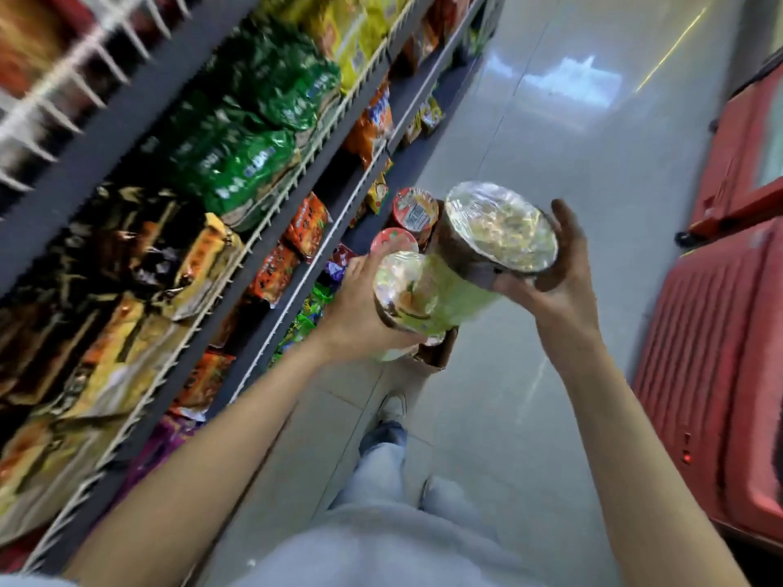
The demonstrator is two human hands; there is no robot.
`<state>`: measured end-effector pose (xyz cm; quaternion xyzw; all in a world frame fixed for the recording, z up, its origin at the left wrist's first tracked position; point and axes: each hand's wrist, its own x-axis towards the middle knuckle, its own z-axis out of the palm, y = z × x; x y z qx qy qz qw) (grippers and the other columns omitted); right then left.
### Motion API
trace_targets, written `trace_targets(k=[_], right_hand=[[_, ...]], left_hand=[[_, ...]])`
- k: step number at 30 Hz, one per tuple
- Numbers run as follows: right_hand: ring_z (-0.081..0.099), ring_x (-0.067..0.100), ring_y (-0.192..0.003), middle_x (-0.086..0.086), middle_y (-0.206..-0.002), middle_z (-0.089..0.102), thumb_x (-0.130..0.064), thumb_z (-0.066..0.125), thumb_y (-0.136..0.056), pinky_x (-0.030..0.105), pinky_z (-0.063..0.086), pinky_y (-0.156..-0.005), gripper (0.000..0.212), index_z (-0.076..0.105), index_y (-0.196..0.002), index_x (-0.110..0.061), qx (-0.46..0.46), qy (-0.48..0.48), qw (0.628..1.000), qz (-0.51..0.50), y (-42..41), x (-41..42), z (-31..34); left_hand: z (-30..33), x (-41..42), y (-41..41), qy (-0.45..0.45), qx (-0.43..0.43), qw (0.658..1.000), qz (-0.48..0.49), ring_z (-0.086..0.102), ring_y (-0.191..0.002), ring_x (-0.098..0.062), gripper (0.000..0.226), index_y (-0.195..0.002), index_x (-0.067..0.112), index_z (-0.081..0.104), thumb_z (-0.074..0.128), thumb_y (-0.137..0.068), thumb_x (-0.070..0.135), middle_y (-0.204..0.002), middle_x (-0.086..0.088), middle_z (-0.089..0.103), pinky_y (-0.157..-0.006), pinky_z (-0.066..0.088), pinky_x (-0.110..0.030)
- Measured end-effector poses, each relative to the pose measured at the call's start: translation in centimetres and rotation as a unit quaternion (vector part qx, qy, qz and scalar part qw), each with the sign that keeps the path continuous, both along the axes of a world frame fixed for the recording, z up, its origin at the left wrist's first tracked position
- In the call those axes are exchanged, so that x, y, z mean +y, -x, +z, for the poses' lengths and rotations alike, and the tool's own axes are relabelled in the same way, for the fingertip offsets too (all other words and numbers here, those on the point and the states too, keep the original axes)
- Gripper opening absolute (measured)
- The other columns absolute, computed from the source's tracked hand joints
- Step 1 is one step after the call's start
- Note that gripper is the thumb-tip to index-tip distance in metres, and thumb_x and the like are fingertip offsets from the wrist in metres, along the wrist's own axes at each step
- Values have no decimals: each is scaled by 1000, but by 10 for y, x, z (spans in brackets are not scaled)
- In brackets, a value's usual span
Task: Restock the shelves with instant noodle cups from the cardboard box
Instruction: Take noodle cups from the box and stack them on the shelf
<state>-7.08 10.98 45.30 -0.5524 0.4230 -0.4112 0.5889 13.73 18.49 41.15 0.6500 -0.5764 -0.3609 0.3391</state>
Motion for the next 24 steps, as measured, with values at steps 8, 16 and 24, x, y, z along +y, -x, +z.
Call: trace_targets(k=[8,16,24], right_hand=[[65,8,-100,-6,-118,63,-15,87,-52,22,53,-75,102,31,-136,-28,-61,-30,990,124,-10,76,48],[64,16,-109,-10,-116,64,-36,87,-60,44,55,-87,84,37,-127,-34,-73,-65,958,269,-29,178,98],[46,23,-131,-3,-145,44,-71,81,-47,54,41,-103,118,23,-145,-36,-78,40,903,420,-102,301,195]], left_hand=[[79,100,15,58,76,990,99,46,-127,-3,113,-143,29,31,88,-47,42,-140,10,45,-106,40,-35],[135,242,45,63,131,948,285,49,-115,0,92,-137,34,38,85,-58,25,-132,19,47,-83,38,-8],[224,405,18,145,0,900,411,52,-91,26,85,-123,39,48,83,-49,61,-99,33,63,-76,41,-2]])
